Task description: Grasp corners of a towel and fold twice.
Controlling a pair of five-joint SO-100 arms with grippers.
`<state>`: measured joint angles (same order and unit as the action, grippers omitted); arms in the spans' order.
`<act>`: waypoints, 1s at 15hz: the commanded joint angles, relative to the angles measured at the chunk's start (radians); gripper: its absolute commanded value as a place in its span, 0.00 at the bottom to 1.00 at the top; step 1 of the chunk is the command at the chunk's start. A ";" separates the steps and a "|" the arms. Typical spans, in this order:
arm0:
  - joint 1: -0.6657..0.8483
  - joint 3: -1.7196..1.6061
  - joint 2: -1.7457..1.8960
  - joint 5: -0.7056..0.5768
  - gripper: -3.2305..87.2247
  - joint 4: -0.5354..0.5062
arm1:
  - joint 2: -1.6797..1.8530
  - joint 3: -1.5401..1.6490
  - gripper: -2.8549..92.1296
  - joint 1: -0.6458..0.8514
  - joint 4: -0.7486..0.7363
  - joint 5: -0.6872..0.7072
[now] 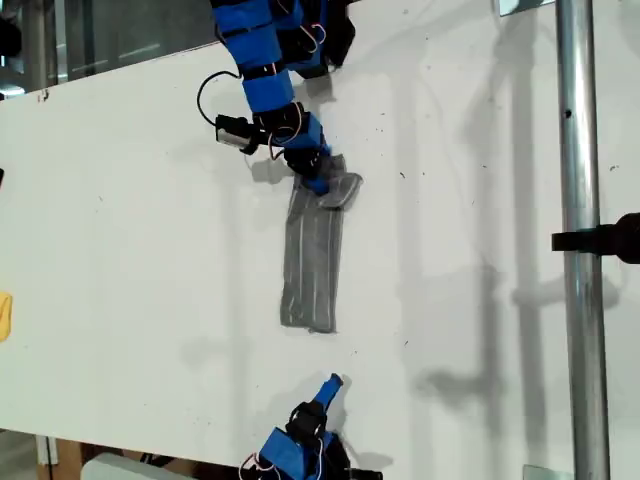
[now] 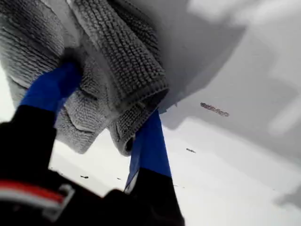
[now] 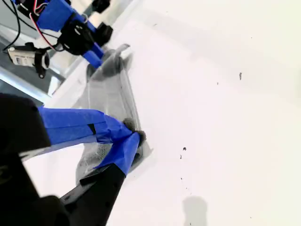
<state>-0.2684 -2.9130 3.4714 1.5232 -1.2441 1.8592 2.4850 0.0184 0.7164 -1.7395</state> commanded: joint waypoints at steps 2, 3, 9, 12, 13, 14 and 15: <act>-0.017 0.018 0.009 0.014 0.01 -0.003 | 0.035 -0.037 0.03 0.107 0.003 0.106; -0.017 0.023 0.009 0.009 0.01 -0.003 | 0.107 -0.041 0.03 0.127 0.081 0.137; -0.012 0.028 0.009 -0.008 0.01 -0.002 | 0.856 -0.209 0.03 -0.101 1.032 -0.103; -0.005 0.026 0.009 -0.020 0.01 0.005 | 0.443 -0.476 0.03 -0.017 0.928 0.112; -0.003 0.028 0.009 -0.021 0.01 0.006 | 0.357 -0.485 0.03 0.006 0.793 0.167; -0.009 0.028 0.009 -0.014 0.01 0.003 | 0.262 -0.523 0.03 0.021 0.715 0.198; -0.012 0.023 0.009 -0.006 0.01 0.005 | 0.181 -0.549 0.03 0.032 0.637 0.222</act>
<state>-0.2761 -2.9130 3.4714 1.5064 -1.2456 2.1230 2.0187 0.0307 1.4588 -1.5585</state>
